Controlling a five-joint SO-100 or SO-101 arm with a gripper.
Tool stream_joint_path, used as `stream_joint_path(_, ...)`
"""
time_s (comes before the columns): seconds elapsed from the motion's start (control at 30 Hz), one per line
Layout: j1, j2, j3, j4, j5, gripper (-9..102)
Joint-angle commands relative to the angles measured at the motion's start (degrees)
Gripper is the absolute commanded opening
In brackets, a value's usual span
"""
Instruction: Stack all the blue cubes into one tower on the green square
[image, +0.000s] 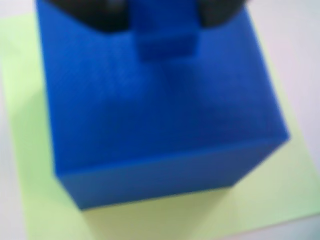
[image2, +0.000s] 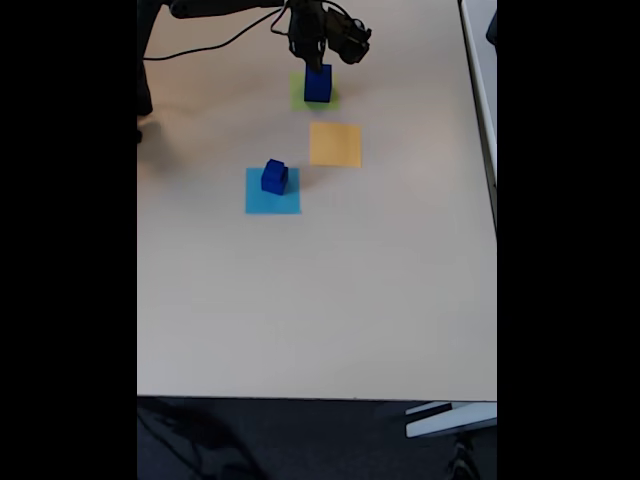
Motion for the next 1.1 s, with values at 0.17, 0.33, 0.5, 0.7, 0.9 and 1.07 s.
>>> stream_joint_path(0.17,1.14,1.49,-2.81,-0.09,-1.49,6)
stream_joint_path(0.33,1.41,1.76,-2.72,-0.09,-2.02,8)
stream_joint_path(0.5,1.32,1.76,-3.78,-0.44,-2.81,11)
stream_joint_path(0.7,1.32,-0.09,-12.22,-4.83,-8.88,16)
stream_joint_path(0.9,2.81,-0.62,-18.72,-18.72,-14.85,20)
stream_joint_path(1.07,7.12,2.2,-15.03,-19.51,-15.56,30)
